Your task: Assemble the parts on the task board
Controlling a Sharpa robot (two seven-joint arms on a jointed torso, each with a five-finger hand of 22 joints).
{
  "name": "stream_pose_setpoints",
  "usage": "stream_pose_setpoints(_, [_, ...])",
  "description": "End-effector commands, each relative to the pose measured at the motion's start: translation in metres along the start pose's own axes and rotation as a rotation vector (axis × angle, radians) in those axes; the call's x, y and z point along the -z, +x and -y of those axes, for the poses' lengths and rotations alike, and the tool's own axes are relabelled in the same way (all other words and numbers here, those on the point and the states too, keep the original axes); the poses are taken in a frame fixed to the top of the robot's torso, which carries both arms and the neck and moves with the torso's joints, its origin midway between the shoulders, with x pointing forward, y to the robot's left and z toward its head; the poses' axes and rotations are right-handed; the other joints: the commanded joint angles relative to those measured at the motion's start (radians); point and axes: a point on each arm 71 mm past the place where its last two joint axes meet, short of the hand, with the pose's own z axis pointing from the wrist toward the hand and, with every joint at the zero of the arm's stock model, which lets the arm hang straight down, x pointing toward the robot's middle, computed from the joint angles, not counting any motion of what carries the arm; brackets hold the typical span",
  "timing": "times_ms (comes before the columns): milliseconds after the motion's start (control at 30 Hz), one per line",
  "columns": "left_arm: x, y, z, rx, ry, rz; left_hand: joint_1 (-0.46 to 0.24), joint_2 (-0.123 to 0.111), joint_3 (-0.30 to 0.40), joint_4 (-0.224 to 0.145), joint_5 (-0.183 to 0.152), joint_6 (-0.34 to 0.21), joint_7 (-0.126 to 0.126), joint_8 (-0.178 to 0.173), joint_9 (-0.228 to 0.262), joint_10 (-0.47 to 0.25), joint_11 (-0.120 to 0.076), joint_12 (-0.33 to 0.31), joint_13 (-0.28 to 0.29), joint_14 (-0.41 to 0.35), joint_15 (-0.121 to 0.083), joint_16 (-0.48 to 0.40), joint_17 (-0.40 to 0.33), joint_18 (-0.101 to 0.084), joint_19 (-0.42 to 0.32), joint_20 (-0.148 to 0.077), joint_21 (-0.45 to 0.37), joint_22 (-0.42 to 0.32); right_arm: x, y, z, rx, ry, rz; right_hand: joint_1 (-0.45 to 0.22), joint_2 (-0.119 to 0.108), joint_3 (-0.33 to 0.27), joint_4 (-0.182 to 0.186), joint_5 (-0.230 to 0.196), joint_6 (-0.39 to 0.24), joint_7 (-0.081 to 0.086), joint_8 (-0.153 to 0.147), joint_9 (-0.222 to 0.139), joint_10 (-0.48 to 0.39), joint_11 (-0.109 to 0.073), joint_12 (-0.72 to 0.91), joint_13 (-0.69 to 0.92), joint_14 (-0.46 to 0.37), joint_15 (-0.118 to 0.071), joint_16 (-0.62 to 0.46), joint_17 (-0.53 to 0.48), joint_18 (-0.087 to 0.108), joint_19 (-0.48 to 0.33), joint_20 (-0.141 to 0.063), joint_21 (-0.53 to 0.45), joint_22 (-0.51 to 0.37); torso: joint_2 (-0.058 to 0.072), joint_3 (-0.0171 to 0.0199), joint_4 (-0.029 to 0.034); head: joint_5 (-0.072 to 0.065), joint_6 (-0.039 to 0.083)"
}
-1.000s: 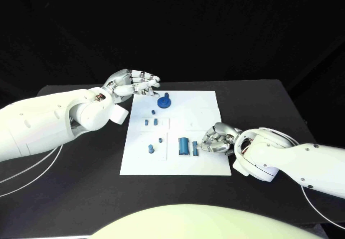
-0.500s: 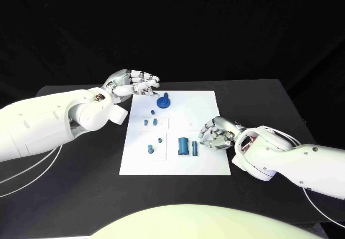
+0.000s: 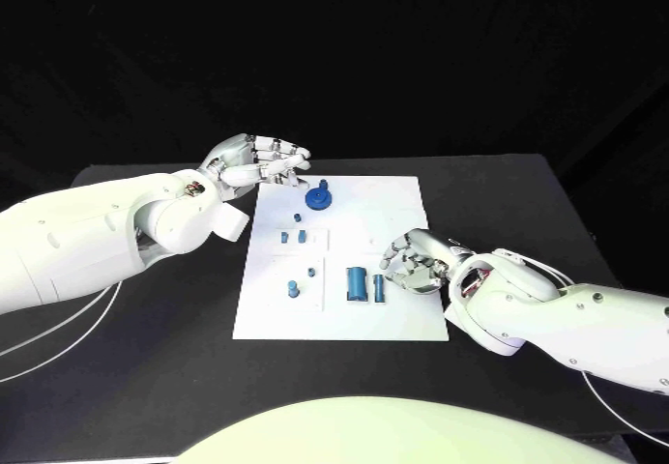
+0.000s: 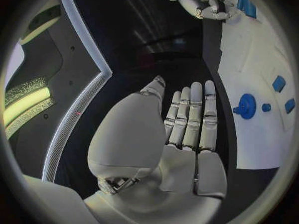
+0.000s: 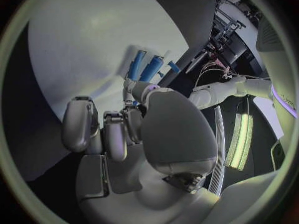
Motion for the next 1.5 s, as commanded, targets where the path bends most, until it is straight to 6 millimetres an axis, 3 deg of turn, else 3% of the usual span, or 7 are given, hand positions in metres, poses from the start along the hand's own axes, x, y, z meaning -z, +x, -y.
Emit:
stream_pose_setpoints(33, [-0.001, 0.002, 0.001, 0.004, 0.009, -0.017, 0.011, 0.0, 0.004, -0.001, 0.003, -0.005, 0.019, 0.006, -0.001, -0.008, 0.0, 0.004, -0.002, -0.006, 0.001, 0.006, -0.001, 0.004, 0.006, 0.003, -0.003, -0.001, 0.0, 0.003, -0.005, 0.015, -0.037, -0.014, -0.015, 0.003, 0.005, 0.001, -0.004, 0.008, 0.004, -0.006, -0.002, 0.001, 0.006, -0.002, 0.076, 0.088, 0.009, -0.001, 0.181, -0.011, -0.001, 0.008, 0.0, 0.175, 0.0, -0.0001, -0.0014, 0.003, 0.0])
stream_pose_setpoints(200, [0.0, 0.001, 0.001, 0.004, 0.008, -0.016, 0.011, 0.0, 0.004, -0.001, 0.003, -0.005, 0.019, 0.006, -0.001, -0.008, 0.0, 0.004, -0.002, -0.006, 0.001, 0.006, -0.001, 0.004, 0.006, 0.003, -0.003, -0.001, 0.001, 0.005, -0.008, 0.01, -0.042, -0.027, -0.02, 0.007, 0.007, 0.001, -0.004, 0.012, 0.002, -0.007, -0.003, 0.003, 0.005, 0.001, 0.077, 0.088, 0.009, -0.001, 0.182, -0.011, 0.0, 0.009, 0.002, 0.176, 0.0, 0.0001, -0.0039, 0.004, 0.0])
stream_pose_setpoints(900, [0.0, 0.0, 0.001, 0.003, 0.004, -0.014, 0.01, 0.0, 0.005, 0.001, 0.003, -0.005, 0.02, 0.006, -0.001, -0.008, 0.0, 0.004, -0.002, -0.006, 0.001, 0.006, -0.002, 0.004, 0.007, 0.003, -0.004, -0.001, -0.001, 0.016, -0.004, 0.011, -0.014, -0.092, -0.048, 0.022, 0.012, 0.007, -0.005, 0.024, -0.001, -0.012, -0.005, 0.005, 0.002, 0.003, 0.079, 0.088, 0.007, 0.0, 0.183, -0.011, 0.0, 0.009, 0.005, 0.176, -0.001, 0.0005, -0.001, 0.002, 0.0])
stream_pose_setpoints(1500, [0.0, 0.0, 0.0, 0.002, 0.003, -0.014, 0.01, 0.0, 0.005, 0.001, 0.003, -0.005, 0.02, 0.006, -0.001, -0.008, 0.0, 0.004, -0.002, -0.006, 0.001, 0.006, -0.002, 0.004, 0.007, 0.003, -0.004, -0.001, -0.002, 0.01, -0.005, -0.029, -0.022, 0.02, -0.109, 0.006, -0.006, 0.034, -0.006, 0.018, 0.0, -0.028, -0.012, 0.001, 0.004, -0.003, 0.074, 0.087, 0.008, -0.002, 0.178, -0.008, -0.005, 0.009, -0.011, 0.172, -0.001, -0.0011, -0.0008, 0.003, 0.0])
